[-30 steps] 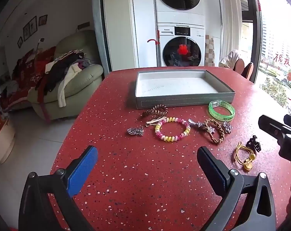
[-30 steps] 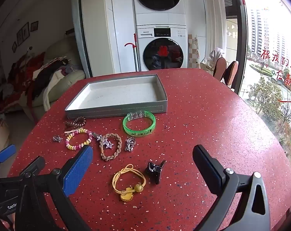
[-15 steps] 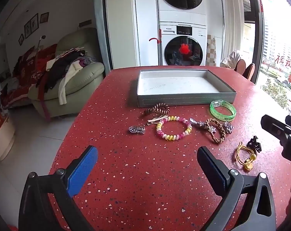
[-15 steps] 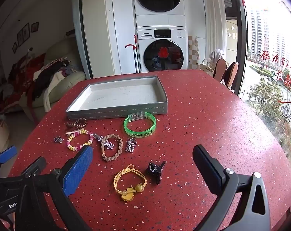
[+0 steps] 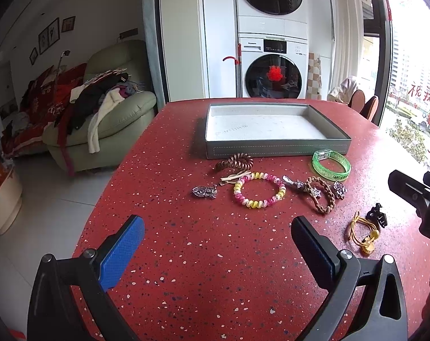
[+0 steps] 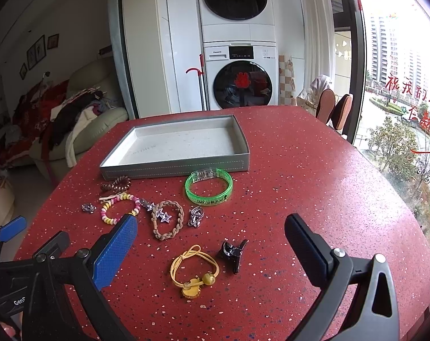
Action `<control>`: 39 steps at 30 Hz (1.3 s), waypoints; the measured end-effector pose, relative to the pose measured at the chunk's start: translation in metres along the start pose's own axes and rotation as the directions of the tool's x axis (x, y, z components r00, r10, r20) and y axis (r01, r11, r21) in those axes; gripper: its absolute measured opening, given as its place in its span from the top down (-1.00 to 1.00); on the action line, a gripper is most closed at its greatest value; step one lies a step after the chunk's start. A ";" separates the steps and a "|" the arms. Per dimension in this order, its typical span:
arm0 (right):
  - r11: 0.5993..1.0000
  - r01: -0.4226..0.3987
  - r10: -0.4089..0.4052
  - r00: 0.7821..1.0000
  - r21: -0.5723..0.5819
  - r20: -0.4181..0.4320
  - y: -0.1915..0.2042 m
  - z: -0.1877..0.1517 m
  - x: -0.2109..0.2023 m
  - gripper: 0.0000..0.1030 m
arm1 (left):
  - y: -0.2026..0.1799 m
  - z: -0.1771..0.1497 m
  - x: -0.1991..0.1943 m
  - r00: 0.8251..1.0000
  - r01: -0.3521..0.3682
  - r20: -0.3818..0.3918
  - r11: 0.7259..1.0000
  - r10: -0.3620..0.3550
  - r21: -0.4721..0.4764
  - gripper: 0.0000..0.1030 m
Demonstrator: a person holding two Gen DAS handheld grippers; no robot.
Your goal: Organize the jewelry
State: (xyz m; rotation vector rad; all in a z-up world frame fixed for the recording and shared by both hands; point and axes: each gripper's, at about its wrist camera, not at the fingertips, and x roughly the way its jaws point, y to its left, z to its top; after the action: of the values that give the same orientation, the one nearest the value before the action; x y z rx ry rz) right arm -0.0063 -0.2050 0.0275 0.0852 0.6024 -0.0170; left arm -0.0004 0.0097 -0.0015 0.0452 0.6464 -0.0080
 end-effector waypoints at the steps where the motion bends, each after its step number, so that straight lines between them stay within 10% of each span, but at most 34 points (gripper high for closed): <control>1: 1.000 0.000 0.000 1.000 -0.001 0.003 0.000 0.000 -0.001 -1.00 | 0.000 0.000 0.000 1.000 0.000 0.002 1.000 0.000 -0.001 -1.00; 39: 1.000 -0.006 0.006 1.000 -0.002 0.026 0.003 -0.002 -0.003 -1.00 | 0.003 0.004 -0.010 0.999 -0.012 0.033 1.000 0.013 -0.018 -1.00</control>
State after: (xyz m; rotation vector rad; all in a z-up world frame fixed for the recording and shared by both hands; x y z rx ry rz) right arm -0.0102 -0.2018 0.0275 0.0849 0.5765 -0.0114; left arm -0.0062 0.0121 0.0075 0.0319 0.6132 0.0091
